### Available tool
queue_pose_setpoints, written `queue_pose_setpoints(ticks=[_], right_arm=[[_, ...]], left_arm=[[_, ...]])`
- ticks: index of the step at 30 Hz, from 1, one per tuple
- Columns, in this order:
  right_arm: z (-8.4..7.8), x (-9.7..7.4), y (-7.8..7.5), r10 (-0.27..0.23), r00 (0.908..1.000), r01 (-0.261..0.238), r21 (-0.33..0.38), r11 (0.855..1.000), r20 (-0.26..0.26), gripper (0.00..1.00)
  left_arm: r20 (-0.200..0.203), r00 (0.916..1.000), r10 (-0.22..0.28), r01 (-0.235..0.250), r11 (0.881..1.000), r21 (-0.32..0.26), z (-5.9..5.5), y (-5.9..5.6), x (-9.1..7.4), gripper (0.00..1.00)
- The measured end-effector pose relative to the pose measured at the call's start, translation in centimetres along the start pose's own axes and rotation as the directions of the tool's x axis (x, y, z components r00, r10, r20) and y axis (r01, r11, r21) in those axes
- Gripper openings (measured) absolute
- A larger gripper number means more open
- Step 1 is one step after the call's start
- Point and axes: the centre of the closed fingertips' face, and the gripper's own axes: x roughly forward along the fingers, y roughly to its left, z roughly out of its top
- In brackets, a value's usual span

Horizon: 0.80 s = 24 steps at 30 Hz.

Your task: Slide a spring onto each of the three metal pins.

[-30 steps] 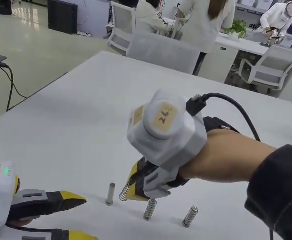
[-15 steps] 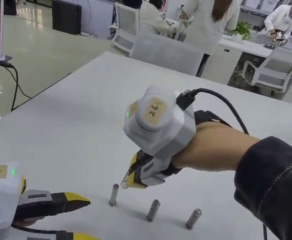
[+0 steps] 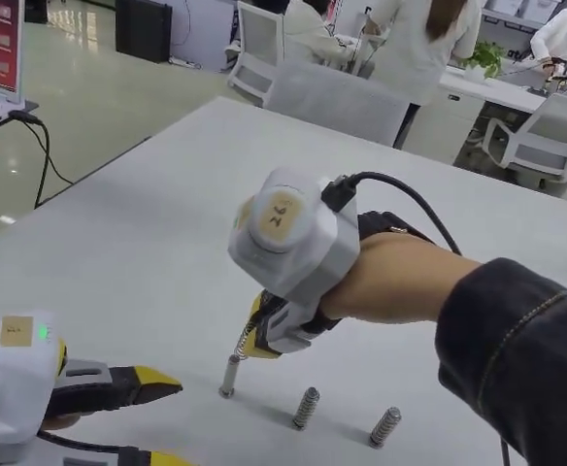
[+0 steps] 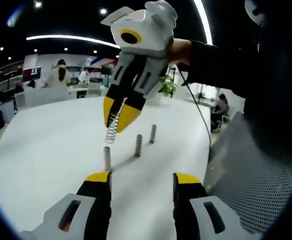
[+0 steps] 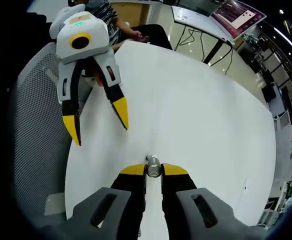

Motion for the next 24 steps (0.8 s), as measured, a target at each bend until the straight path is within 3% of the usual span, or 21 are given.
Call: queue_pose_setpoints(ticks=[8,16,24], right_arm=[[0.0,0.4,-0.1,0.012,0.9999,-0.012,-0.001,1.0,-0.009,0.08],[-0.1,0.8,-0.2,0.021,0.9996,-0.021,0.002,1.0,-0.017,0.08],[0.0,1.2,-0.2,0.03,0.9993,-0.03,0.004,1.0,-0.023,0.08]], left_arm=[[-0.042,0.9989,0.02,-0.017,0.997,0.074,-0.4,0.2,0.1,0.47],[-0.097,0.9943,0.045,-0.028,0.985,0.168,-1.2,0.5,0.2,0.48],[-0.117,0.9919,0.05,-0.025,0.979,0.204,-1.4,0.6,0.2,0.49]])
